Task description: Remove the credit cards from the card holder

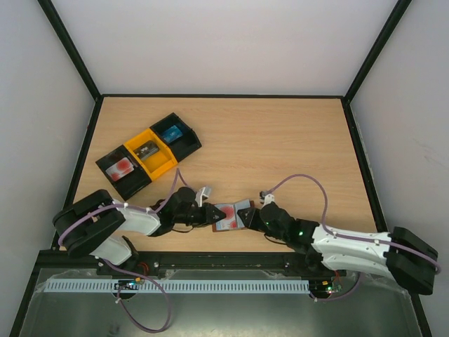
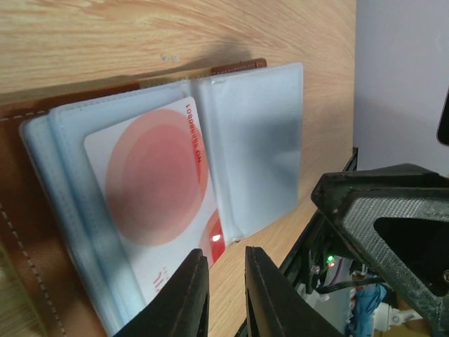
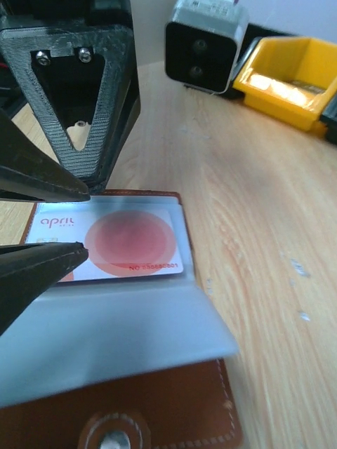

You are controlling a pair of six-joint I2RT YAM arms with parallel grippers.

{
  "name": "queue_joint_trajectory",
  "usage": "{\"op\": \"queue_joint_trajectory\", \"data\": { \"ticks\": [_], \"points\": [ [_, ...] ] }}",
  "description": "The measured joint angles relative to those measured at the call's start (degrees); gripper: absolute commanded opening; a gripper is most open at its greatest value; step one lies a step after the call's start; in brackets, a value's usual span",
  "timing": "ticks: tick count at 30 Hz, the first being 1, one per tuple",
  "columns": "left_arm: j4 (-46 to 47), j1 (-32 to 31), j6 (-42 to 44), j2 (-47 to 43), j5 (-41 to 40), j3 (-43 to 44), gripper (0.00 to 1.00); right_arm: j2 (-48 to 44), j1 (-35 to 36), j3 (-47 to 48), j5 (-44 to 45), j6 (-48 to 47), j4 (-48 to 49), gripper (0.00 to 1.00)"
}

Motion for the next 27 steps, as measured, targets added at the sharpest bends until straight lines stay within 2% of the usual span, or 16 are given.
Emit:
{"op": "queue_joint_trajectory", "data": {
  "ticks": [9,27],
  "points": [
    [-1.46,0.09,1.36,0.2,-0.5,-0.5,0.08,10.64,0.0,1.22,-5.16,-0.28,5.62,0.17],
    [-3.39,0.11,4.0,3.04,-1.62,-0.28,0.09,17.59,0.0,1.05,-6.97,0.22,9.49,0.17]
  ]
}}
